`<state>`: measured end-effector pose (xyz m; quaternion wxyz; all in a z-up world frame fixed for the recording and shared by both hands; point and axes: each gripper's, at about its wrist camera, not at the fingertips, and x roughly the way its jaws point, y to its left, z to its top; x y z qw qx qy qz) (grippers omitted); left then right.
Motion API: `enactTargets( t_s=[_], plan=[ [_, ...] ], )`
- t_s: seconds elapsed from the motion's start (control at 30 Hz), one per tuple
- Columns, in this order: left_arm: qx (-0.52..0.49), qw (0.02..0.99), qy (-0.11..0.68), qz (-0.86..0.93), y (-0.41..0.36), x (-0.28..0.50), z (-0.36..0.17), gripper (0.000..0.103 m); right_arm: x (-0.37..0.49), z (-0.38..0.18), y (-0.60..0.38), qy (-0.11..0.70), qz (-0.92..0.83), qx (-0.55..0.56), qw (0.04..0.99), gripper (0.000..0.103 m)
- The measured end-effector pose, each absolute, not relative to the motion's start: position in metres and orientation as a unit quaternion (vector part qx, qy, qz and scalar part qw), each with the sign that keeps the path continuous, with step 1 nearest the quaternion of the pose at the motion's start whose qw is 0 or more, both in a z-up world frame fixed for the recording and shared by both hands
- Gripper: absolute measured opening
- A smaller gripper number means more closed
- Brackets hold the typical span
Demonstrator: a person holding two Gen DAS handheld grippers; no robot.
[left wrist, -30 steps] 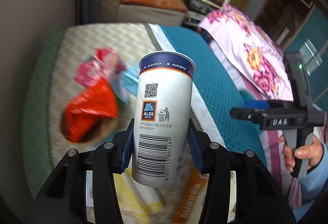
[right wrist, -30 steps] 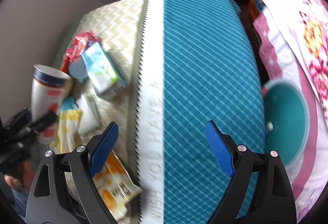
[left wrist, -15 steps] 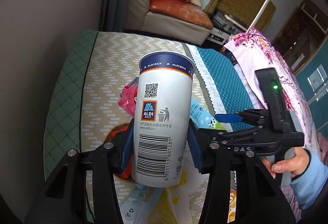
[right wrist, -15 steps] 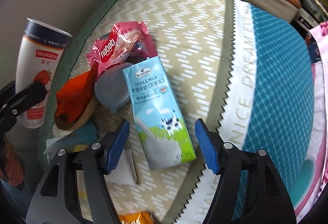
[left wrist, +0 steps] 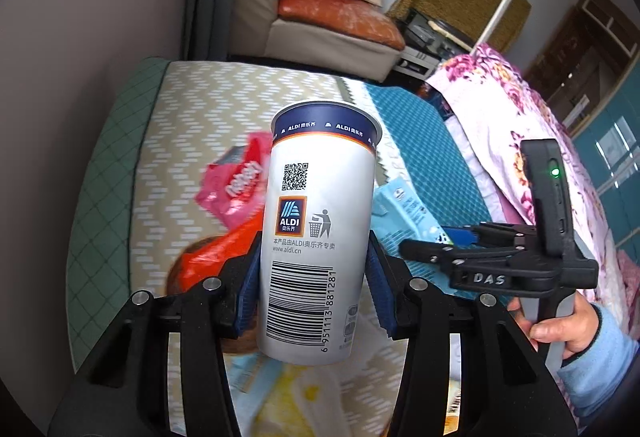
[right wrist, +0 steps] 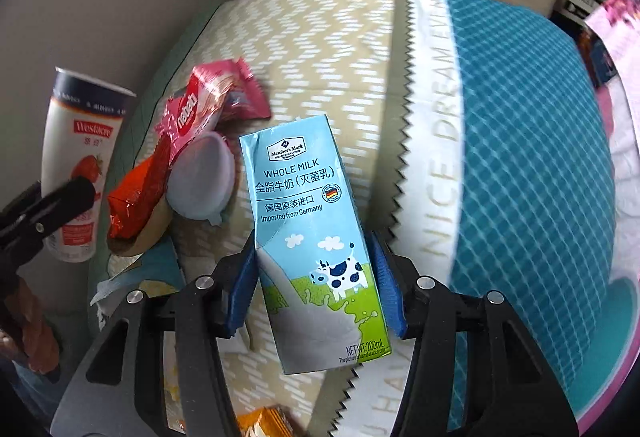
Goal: Collect trash
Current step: 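Carry cup and milk carton over the bin and open both tools to drop them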
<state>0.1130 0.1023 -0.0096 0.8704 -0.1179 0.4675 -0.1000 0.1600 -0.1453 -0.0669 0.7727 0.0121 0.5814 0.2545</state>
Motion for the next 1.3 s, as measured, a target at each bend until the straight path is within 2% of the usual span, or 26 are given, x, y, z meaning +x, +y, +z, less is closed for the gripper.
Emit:
enactTargets(
  t_s=[0.57,1.0,1.3],
  plan=[
    [-0.021,0.851,0.494,-0.179,-0.053,0.103,-0.01,0.049,0.102,-0.022,-0.322,0.513,0.167,0.162,0.826,0.051],
    [0.076,0.805,0.522,-0.272,-0.214,0.098,-0.04,0.049,0.055,-0.032,-0.465,0.473,0.074,0.248,0.842,0.051],
    [0.13,0.778,0.538,-0.296,-0.289,0.099,-0.065,0.049,0.044,-0.049,-0.523,0.465,0.033,0.285,0.838,0.051]
  ],
)
